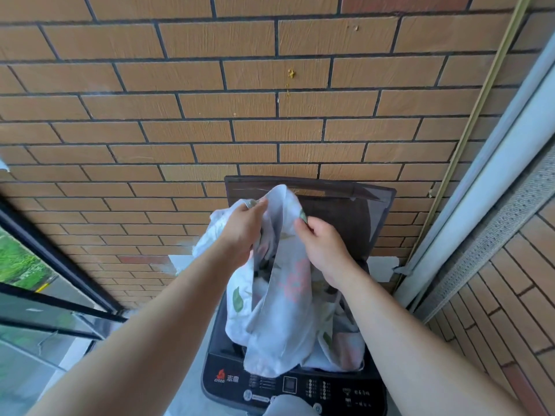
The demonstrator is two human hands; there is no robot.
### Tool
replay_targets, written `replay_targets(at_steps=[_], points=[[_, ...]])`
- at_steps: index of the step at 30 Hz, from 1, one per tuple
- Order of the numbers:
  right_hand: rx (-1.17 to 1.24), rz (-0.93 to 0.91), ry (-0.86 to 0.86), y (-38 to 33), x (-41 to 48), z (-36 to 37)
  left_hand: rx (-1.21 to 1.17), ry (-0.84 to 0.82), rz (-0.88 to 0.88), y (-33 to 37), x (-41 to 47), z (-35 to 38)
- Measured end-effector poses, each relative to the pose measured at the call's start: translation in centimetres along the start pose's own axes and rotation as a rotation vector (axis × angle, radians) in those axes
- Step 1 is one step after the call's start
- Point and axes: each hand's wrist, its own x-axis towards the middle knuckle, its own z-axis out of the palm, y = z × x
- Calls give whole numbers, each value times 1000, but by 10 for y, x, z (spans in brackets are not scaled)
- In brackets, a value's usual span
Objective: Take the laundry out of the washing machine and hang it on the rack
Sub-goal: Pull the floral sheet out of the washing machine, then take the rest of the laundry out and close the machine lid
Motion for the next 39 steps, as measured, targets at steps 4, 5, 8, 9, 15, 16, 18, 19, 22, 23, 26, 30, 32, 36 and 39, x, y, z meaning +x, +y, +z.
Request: replay_targets(at_steps=[4, 5, 8, 9, 15, 16, 18, 19, 22, 23, 26, 30, 32, 36, 39], points=[[69, 16, -200, 1, -5, 6, -9, -77, -148, -3, -1, 4], [101, 40, -243, 4, -6, 8, 23, -55, -141, -4, -1, 4], [189, 138, -375, 9, -10, 10, 143, 42, -98, -12, -1, 1], [212, 167, -420, 10, -11, 10, 166, 72, -88, -15, -1, -1], [57, 242, -340, 35, -5, 19, 389, 222, 64, -19, -15, -13], [-131, 213, -353, 41, -2, 23, 363, 279, 95, -19, -23, -17], [-380, 165, -377, 50, 4, 28, 328, 351, 172, -17, -37, -27], [-431, 145, -389, 51, 8, 29, 301, 353, 200, -14, -43, -31], [-524, 14, -543, 50, 10, 47, 212, 387, 208, -14, -76, -44], [-541, -52, -587, 47, 7, 54, 183, 389, 202, -12, -86, -47], [-421, -241, -774, 35, -15, 80, 60, 434, 213, -5, -127, -55], [-296, -313, -1124, 29, -64, 108, -116, 544, 277, 10, -183, -67], [-331, -329, -1230, 34, -87, 117, -198, 629, 305, 12, -209, -73], [-432, -283, -1244, 54, -118, 117, -392, 776, 360, 8, -253, -83], [-546, -213, -1132, 68, -148, 107, -516, 831, 378, -12, -298, -91]])
